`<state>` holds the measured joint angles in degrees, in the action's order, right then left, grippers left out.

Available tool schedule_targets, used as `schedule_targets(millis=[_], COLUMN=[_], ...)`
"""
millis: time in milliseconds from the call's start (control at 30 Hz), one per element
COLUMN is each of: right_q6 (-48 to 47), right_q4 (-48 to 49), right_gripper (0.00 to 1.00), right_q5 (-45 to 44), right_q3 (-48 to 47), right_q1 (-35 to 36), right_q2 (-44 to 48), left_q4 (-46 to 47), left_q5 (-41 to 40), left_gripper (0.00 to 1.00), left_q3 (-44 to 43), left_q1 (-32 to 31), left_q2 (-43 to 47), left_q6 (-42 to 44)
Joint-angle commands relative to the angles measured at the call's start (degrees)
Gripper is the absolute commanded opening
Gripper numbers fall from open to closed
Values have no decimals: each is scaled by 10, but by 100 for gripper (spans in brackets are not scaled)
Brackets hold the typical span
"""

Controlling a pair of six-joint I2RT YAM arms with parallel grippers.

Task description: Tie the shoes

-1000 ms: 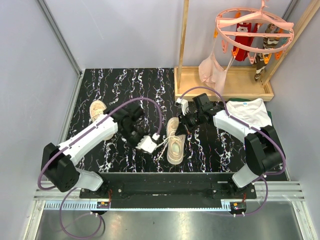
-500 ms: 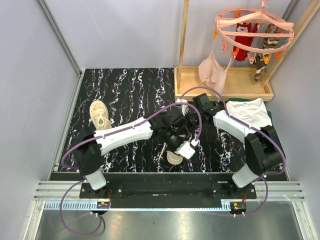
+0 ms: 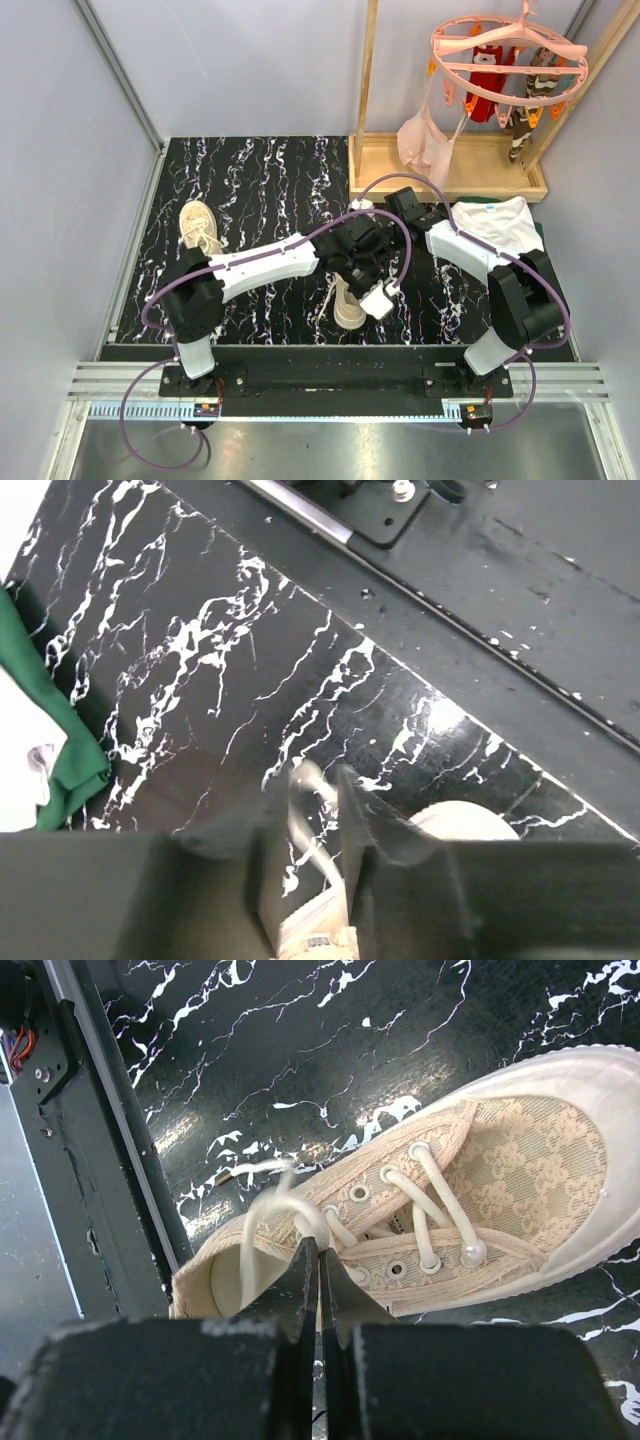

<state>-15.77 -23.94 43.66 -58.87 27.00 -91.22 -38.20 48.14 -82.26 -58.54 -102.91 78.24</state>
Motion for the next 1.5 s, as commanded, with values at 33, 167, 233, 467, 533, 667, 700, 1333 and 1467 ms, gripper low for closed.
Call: schedule_targets(millis=[33, 167, 233, 467, 533, 667, 700, 1333, 1467], right_q6=[-22, -26, -26, -29, -30, -30, -30, -32, -35], right_q4=[-5, -6, -4, -4, -5, -6, -5, -5, -5], right_gripper=[0, 0, 0, 0, 0, 0, 0, 0, 0], right_q5=[21, 22, 23, 36, 37, 38, 38, 42, 44], right_q3=[-19, -19, -19, -30, -31, -31, -31, -25, -26], right_q1=[3, 3, 2, 2, 3, 3, 3, 5, 7], right_q2=[-5, -6, -4, 3, 5, 15, 17, 27, 26], left_q4=[54, 79, 108, 164, 167, 171, 173, 213, 213], left_q5=[39, 67, 65, 49, 52, 56, 58, 85, 93], left_gripper=[42, 45, 43, 39, 38, 32, 32, 30, 32], left_q3=[43, 94, 132, 163, 155, 133, 130, 130, 137], left_q1=[33, 99, 135, 264, 263, 262, 262, 229, 226], left_q2=[76, 162, 203, 189, 167, 124, 110, 45, 47], left_q6=[-26, -154, -252, -375, -368, -387, -387, -433, -428])
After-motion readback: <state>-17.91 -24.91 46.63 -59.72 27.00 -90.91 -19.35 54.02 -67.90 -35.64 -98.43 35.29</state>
